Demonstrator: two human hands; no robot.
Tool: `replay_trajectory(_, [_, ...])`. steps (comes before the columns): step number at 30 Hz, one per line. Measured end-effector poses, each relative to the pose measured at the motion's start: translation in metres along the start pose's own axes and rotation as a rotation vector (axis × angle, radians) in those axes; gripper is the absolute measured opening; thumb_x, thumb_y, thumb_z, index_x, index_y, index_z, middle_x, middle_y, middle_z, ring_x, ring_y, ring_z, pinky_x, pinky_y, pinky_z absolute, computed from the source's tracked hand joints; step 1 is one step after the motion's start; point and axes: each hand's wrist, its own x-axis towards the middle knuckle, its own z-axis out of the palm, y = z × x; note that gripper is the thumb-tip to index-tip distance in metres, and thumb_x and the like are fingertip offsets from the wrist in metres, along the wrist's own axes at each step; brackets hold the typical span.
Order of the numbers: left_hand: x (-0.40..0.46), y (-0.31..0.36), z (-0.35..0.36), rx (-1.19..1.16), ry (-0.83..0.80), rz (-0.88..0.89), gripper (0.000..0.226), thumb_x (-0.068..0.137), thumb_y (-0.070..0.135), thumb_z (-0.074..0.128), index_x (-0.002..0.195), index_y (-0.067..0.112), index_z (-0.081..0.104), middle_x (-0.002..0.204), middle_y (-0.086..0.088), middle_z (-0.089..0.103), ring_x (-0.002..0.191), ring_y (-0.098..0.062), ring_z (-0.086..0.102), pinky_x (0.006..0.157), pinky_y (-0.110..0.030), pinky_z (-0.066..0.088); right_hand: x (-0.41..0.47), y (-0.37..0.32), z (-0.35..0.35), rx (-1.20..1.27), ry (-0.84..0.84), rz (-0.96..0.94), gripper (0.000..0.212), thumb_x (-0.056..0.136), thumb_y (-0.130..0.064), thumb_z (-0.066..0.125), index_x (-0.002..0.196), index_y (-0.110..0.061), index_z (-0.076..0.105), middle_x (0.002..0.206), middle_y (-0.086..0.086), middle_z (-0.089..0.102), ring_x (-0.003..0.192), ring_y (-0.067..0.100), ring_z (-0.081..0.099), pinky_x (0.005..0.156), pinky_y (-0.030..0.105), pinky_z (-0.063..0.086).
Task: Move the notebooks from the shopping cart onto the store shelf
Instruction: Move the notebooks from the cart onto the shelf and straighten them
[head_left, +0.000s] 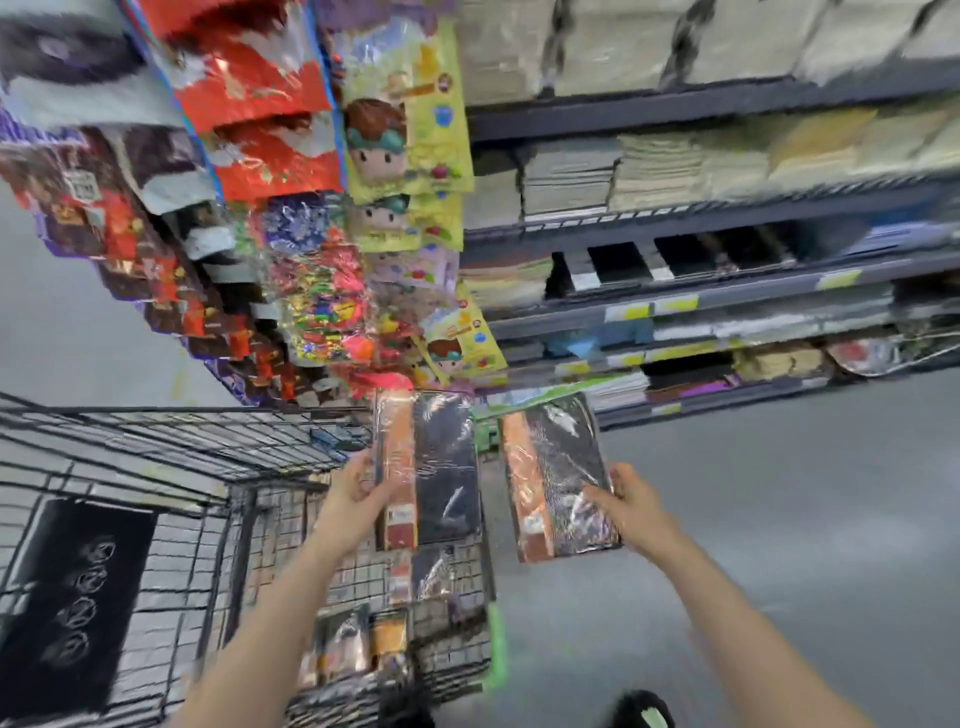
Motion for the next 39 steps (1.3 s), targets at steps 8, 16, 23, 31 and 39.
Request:
replay_trajectory(8, [-0.026,0.063,0.155,-0.021,0.068,0.044,0.029,0.082,0.027,0.067,0.104,0.024,0.050,0.078,-0.011,0.062,0.070,-0.020,0.056,0.065,-0.029,0.043,0.006,0.081,-0.172,0.010,-0.030,0.037,0.015,0.090,-0.003,0.052,0.102,-0.009,0.044,0.084,0.007,0.060,0.079,0.021,0.052,0.053,0.012,0.041])
replay_trajectory(16, [-0.006,0.117,0.258,0.001,0.003,0.094,0.024,0.086,0.019,0.065,0.108,0.019,0.055,0.088,0.000,0.067,0.068,-0.003,0.063,0.070,-0.017,0.050,0.027,0.124,-0.281,0.039,0.064,0.094,0.014,0.089,0.001,0.052,0.103,-0.001,0.049,0.092,0.016,0.056,0.066,0.014,0.052,0.046,0.005,0.040])
replay_trajectory(23, [0.055,0.155,0.319,0.010,-0.027,0.136,0.018,0.086,0.006,0.062,0.097,0.018,0.056,0.102,-0.015,0.066,0.060,0.001,0.064,0.059,-0.011,0.050,0.073,0.132,-0.354,0.079,0.085,0.101,0.014,0.090,-0.004,0.052,0.100,-0.011,0.045,0.092,0.013,0.055,0.082,0.023,0.053,0.064,0.028,0.040])
replay_trajectory(31, [0.144,0.227,0.400,-0.039,-0.009,0.071,0.025,0.089,0.012,0.059,0.111,0.013,0.047,0.062,0.003,0.061,0.034,0.003,0.049,0.039,-0.007,0.037,0.173,0.142,-0.439,0.080,0.166,0.150,0.020,0.088,-0.006,0.056,0.107,0.000,0.052,0.095,0.020,0.059,0.081,0.025,0.056,0.071,0.030,0.046])
replay_trajectory(39, [0.183,0.282,0.456,0.046,0.013,0.079,0.033,0.086,0.024,0.063,0.115,0.017,0.047,0.110,-0.009,0.057,0.073,-0.013,0.054,0.076,-0.032,0.044,0.237,0.149,-0.508,0.161,0.098,0.152,0.020,0.089,-0.011,0.057,0.107,-0.005,0.051,0.105,0.023,0.063,0.092,0.034,0.062,0.086,0.041,0.050])
